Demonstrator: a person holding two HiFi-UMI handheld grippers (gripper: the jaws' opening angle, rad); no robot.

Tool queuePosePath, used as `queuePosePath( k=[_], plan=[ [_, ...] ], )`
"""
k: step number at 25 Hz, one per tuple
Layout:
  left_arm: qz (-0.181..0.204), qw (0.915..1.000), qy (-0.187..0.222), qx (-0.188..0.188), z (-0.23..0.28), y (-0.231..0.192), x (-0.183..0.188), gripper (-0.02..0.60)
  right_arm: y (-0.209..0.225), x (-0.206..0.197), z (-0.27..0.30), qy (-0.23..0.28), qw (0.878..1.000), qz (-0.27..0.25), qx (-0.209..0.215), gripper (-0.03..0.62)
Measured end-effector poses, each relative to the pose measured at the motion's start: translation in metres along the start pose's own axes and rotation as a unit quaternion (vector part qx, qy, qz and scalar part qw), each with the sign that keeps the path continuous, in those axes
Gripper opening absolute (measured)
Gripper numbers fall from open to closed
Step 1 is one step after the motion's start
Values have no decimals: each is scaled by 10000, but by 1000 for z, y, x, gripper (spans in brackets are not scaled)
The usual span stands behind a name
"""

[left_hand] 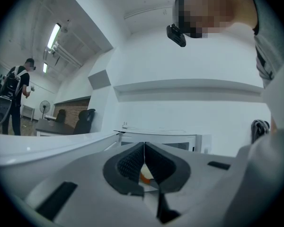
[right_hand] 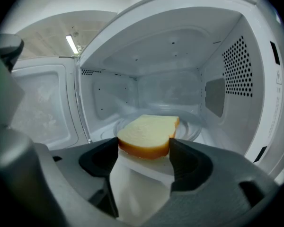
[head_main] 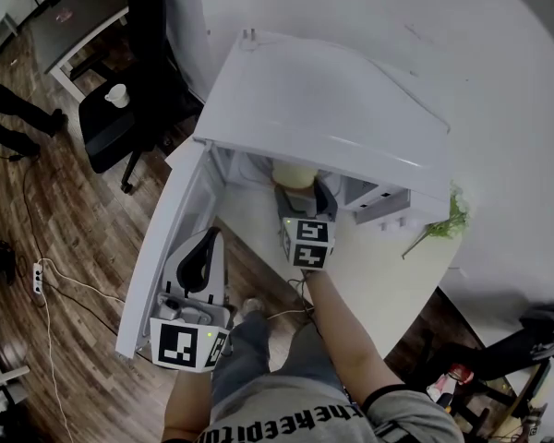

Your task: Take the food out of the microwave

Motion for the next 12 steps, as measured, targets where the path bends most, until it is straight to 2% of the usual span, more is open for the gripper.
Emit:
queuePosePath(
  k=[8,12],
  plan=[
    [-25,10000,-7,-40,0,-1,-2,10,3,0,-6,72,10000,21,27,272],
    [-17,10000,3,-72,-1,-2,1,9,2,1,-15,193,9997,83,147,264]
  ],
)
Point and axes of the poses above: the fingertips, and each gripper's own axes: z forward along the fingers, y to its right, x out of its top, the point moved 8 cm from there along -z, backward along the fingers, and after that the axes turned 10 degrees about -y, right-handed, at the moved point
